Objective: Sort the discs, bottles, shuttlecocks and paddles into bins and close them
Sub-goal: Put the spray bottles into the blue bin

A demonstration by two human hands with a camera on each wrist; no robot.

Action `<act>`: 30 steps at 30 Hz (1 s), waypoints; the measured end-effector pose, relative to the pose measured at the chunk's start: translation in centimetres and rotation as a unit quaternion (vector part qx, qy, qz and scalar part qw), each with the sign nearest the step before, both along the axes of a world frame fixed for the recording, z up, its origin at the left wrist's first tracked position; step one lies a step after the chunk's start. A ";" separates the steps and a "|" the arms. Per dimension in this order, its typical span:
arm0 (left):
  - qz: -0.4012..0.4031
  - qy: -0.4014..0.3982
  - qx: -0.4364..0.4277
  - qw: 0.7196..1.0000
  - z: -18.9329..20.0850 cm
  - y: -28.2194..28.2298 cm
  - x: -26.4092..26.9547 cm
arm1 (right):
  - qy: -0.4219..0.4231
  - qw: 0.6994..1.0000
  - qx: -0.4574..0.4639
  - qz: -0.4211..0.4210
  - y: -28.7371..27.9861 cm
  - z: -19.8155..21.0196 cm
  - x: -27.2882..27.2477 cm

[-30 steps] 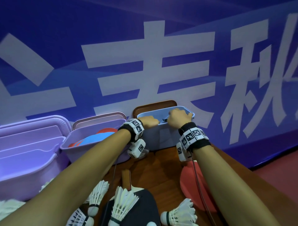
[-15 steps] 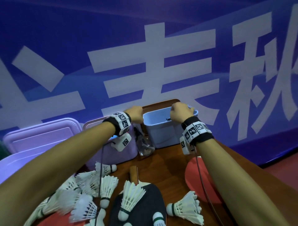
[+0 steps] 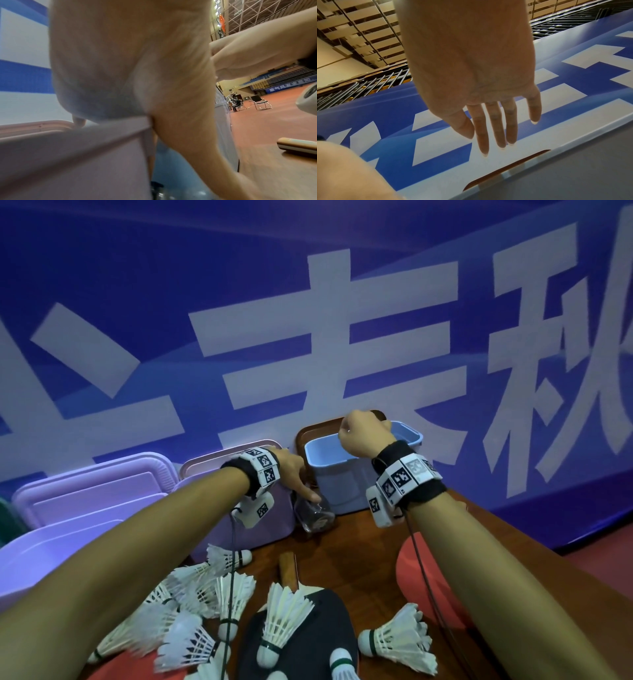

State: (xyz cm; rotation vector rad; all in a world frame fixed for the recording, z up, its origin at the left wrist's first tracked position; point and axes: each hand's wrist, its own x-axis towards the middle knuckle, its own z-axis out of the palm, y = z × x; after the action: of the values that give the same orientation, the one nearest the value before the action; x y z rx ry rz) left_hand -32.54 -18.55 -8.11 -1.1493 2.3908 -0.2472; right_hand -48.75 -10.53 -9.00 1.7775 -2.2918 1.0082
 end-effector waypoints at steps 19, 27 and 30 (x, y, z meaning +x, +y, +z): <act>-0.214 0.019 -0.058 0.975 1.5 4.4 2.0 | 0.027 0.981 0.185 0.050 0.0 -1.2 -1.0; -0.231 0.098 -0.096 0.963 6.1 8.5 3.2 | -0.006 0.991 0.115 0.070 0.8 0.0 -1.4; -0.188 0.161 -0.102 0.963 8.2 7.9 4.3 | -0.018 0.994 0.077 0.075 1.2 0.9 -2.4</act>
State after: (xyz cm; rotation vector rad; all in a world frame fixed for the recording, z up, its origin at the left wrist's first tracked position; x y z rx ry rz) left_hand -28.25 -10.60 0.06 -0.8590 2.9272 -0.4704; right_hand -51.15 -9.28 -8.13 2.0354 -2.3460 0.9123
